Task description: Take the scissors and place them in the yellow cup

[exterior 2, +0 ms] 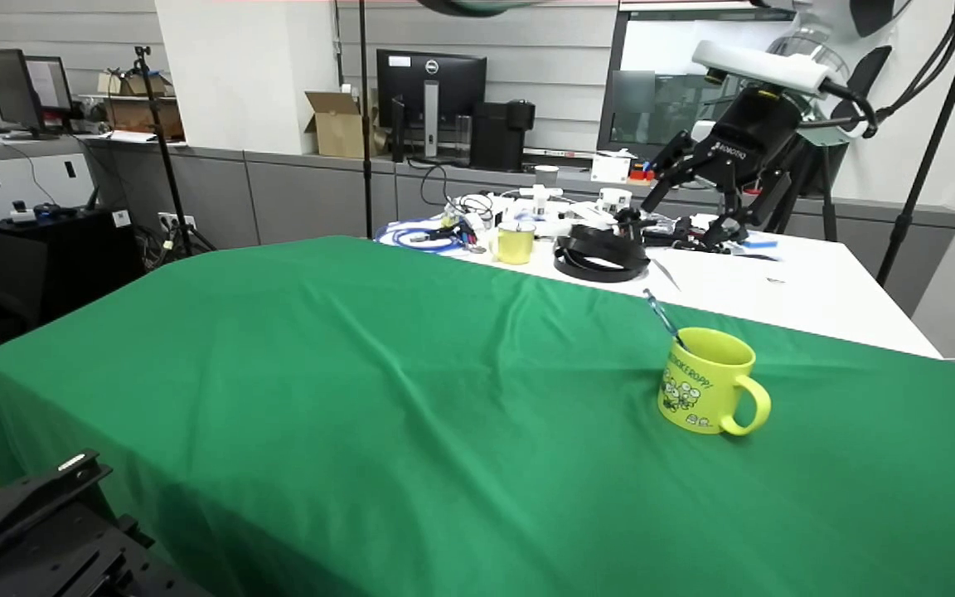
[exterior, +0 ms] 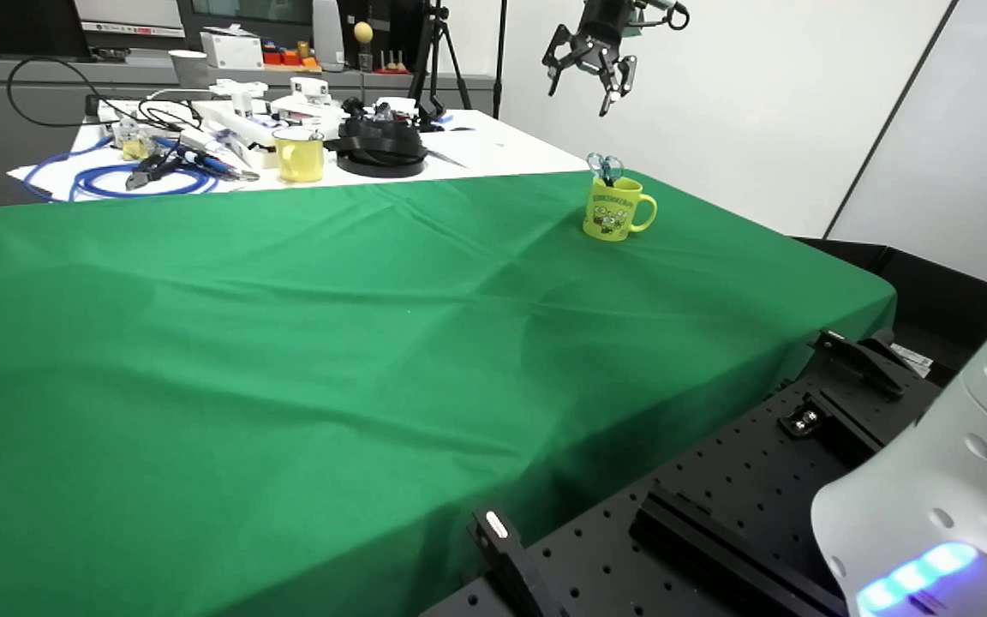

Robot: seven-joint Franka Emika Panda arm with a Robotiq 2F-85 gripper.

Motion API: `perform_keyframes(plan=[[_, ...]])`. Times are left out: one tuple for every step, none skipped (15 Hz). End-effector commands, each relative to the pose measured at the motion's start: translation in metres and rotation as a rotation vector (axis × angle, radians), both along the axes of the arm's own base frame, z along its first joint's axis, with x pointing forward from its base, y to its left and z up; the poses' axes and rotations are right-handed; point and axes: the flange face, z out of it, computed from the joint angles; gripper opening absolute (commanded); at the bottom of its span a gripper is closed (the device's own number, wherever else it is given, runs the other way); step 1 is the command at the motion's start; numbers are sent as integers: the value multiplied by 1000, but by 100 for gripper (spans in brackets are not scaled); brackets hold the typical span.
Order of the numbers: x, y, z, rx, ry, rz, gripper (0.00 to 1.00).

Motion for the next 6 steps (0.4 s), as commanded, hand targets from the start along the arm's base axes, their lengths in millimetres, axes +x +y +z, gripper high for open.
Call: perform_keyframes(plan=[[0, 1, 1, -1, -2, 4, 100], [0, 1, 1, -1, -2, 6, 100], [0, 0, 1, -1, -3, 7, 100], [0, -1, 1, -1, -4, 7, 100], [-1, -1, 1, -1, -4, 8, 100], [-1, -1, 1, 0, -4, 8, 100]])
